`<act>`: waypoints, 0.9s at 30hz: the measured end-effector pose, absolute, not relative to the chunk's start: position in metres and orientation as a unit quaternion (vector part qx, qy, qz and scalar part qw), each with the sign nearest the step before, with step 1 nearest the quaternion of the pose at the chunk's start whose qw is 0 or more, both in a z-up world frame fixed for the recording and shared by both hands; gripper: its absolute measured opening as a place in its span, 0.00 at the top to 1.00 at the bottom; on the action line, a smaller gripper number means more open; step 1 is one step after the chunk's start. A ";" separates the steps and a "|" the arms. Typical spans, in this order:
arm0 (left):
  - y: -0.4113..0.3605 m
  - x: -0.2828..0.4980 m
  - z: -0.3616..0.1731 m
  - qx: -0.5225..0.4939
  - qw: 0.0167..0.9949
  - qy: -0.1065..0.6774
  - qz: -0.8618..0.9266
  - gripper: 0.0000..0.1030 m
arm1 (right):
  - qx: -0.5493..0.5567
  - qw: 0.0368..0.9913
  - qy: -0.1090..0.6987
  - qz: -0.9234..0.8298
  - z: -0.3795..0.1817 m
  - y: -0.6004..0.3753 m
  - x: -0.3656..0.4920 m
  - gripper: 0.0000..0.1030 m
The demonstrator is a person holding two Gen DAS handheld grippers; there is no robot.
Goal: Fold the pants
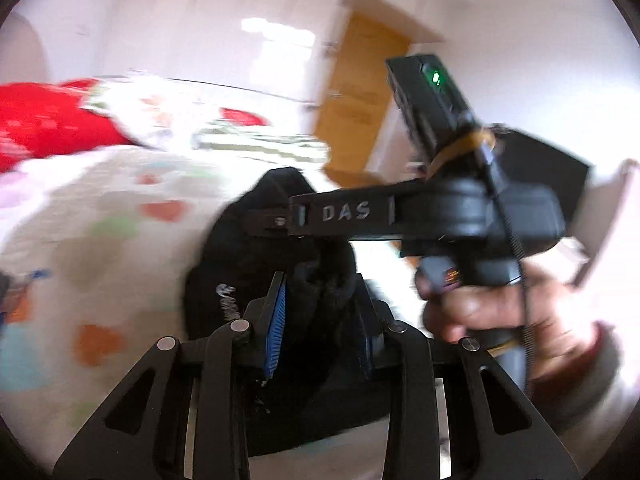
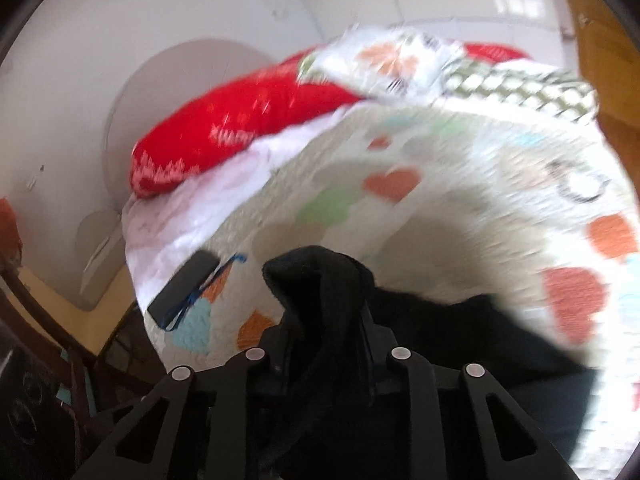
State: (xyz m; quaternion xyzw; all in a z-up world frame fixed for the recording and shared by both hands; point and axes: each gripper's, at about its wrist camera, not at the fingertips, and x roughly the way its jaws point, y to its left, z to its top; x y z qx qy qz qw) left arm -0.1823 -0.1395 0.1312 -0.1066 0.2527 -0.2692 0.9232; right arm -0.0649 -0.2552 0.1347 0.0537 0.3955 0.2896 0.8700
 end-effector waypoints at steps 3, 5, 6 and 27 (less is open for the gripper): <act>-0.165 -0.174 0.122 -0.125 0.888 0.291 -0.334 0.68 | 0.059 0.884 0.393 0.246 0.130 -0.307 -0.076 0.78; -0.173 -0.171 0.109 -0.128 0.865 0.324 -0.360 0.68 | 0.055 0.890 0.406 0.200 0.115 -0.333 -0.077 0.79; -0.173 -0.172 0.104 -0.118 0.865 0.332 -0.358 0.68 | 0.055 0.889 0.420 0.177 0.102 -0.347 -0.076 0.79; -0.157 -0.135 0.064 -0.051 0.885 0.379 -0.264 0.51 | 0.170 0.862 0.454 0.147 0.036 -0.398 -0.111 0.55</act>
